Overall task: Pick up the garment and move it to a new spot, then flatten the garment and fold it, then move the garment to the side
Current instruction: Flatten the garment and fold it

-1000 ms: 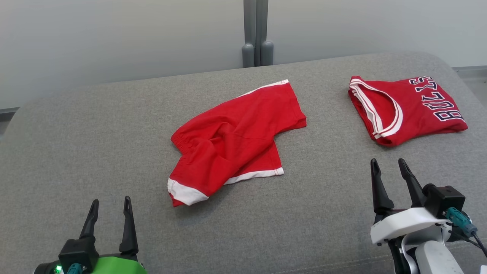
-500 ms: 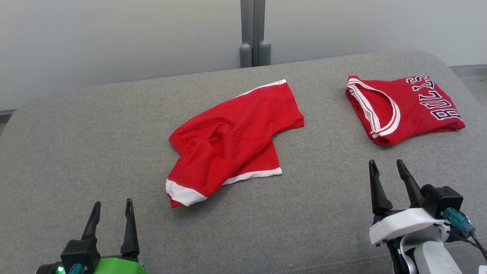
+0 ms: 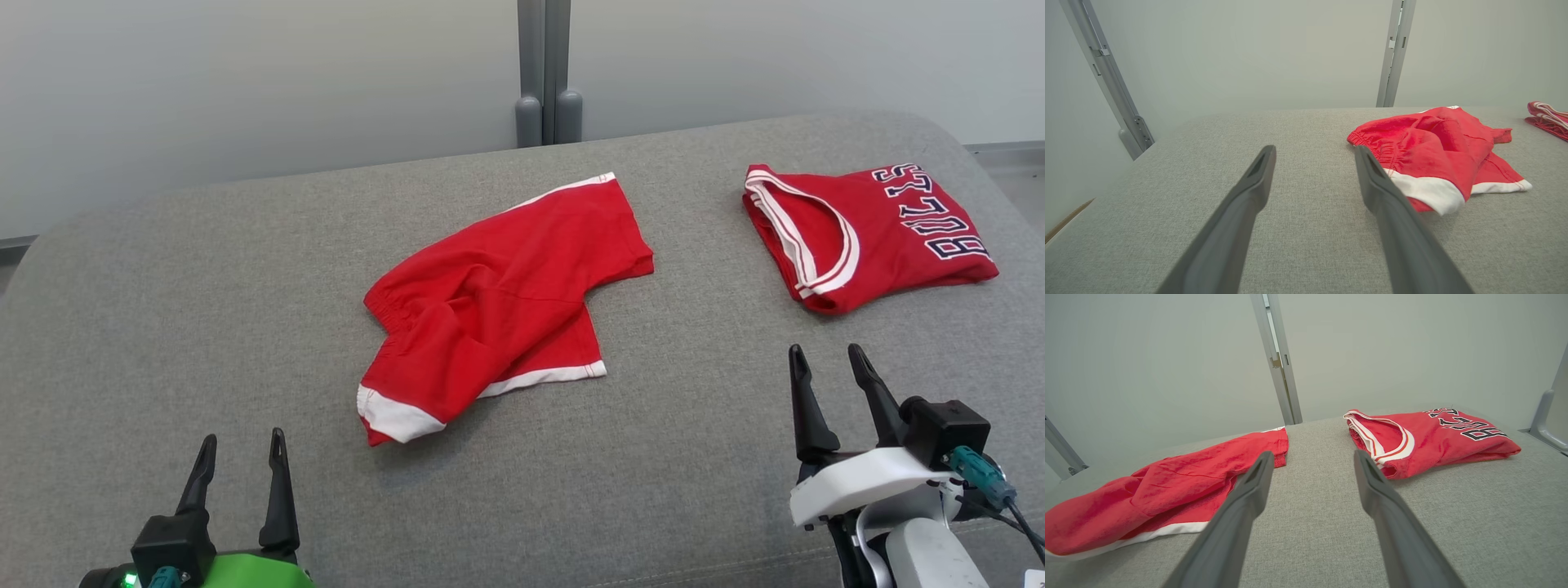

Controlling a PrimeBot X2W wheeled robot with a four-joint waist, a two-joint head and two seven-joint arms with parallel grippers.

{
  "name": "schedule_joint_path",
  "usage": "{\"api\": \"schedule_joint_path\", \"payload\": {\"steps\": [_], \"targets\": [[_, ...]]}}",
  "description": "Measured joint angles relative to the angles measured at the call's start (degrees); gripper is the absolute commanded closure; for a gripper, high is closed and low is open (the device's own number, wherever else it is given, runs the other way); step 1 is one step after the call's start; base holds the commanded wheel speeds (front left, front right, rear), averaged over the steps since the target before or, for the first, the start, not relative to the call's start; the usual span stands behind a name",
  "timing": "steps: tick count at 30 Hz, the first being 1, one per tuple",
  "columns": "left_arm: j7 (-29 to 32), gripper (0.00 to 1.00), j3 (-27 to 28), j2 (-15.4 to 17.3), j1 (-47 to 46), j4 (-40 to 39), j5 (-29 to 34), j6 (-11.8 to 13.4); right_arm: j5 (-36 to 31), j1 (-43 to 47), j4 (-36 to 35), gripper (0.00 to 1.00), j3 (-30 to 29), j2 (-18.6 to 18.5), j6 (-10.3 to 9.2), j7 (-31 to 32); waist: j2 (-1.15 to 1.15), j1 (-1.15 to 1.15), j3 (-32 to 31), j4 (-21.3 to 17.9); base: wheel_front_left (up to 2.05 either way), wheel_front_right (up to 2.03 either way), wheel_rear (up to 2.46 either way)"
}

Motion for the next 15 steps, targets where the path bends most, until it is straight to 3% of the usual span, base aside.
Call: {"api": "schedule_joint_path", "payload": {"steps": [15], "targets": [[0.0,0.0,0.2,0.0,0.0,0.3,0.0,0.0,0.0,0.0,0.6,0.0,0.1,0.0,-0.01,0.0,0.0,0.0,0.2,0.0,0.0,0.0,0.0]]}}
